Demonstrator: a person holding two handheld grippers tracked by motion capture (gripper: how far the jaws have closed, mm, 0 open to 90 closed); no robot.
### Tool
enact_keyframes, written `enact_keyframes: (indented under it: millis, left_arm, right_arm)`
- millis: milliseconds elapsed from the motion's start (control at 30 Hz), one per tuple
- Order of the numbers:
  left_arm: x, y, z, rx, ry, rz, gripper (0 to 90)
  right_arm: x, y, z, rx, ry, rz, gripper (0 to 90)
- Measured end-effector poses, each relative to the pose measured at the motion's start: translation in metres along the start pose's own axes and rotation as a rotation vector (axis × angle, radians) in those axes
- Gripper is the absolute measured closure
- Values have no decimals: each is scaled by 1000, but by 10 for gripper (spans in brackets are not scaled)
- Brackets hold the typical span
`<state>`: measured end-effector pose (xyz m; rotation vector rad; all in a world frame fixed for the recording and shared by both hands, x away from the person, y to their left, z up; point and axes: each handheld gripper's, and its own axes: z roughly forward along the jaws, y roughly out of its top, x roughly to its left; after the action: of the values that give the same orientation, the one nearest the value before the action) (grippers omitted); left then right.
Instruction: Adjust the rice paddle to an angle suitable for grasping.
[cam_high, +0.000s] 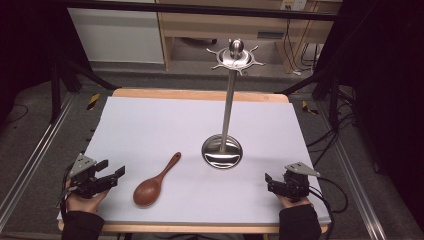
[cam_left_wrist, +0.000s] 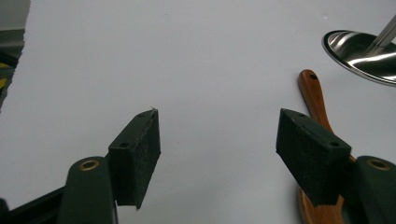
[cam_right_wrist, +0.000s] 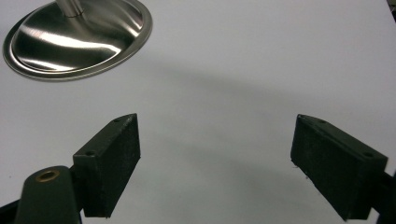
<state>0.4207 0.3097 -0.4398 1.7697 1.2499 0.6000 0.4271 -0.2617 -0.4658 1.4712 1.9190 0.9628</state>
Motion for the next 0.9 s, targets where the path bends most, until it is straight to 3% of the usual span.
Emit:
enact_keyframes:
  millis: [333,900]
  left_arm:
    - [-4,0,5,42,-14,17,299]
    - [-14,9,11,56,-49,53,299]
  right_arm:
    - [1,0,1,18,-3,-2,164]
    - [1,1,-1,15,-37,-8,158]
